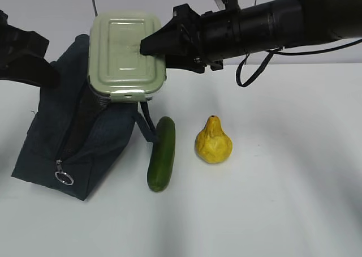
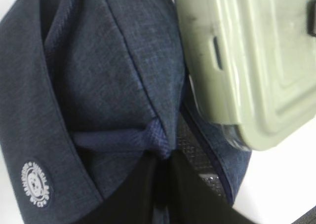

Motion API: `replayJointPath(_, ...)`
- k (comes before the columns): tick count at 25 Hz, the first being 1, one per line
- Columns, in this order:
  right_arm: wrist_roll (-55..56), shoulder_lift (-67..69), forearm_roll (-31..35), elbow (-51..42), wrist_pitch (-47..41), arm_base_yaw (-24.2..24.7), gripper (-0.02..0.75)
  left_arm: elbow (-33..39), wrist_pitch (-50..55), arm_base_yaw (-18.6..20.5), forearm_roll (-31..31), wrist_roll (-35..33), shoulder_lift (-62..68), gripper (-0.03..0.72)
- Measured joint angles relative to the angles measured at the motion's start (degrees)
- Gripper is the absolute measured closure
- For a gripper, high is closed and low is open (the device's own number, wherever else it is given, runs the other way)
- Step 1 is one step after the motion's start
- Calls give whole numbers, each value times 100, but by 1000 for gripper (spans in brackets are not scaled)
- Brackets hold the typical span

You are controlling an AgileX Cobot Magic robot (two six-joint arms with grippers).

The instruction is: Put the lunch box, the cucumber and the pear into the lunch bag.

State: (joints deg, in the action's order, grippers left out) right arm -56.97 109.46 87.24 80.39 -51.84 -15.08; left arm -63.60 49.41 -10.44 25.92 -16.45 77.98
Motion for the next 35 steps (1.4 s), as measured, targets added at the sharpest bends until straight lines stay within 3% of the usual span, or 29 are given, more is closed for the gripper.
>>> replayJointPath(8,-20,215,-145,2,138,-9,348,0,-17,0,63,0,0,685)
replayJointPath(22,233,215,-1261,2,163,-9,348,0,-299,-5,1247,-408,0,685)
replayJointPath(29,282,215,-1233,2,183,-22,348,0,-322,-98,1591,-453,0,685)
replayJointPath(35,282,215,-1169,2,245,-78,348,0,-417,-441,1672,-468,80,685)
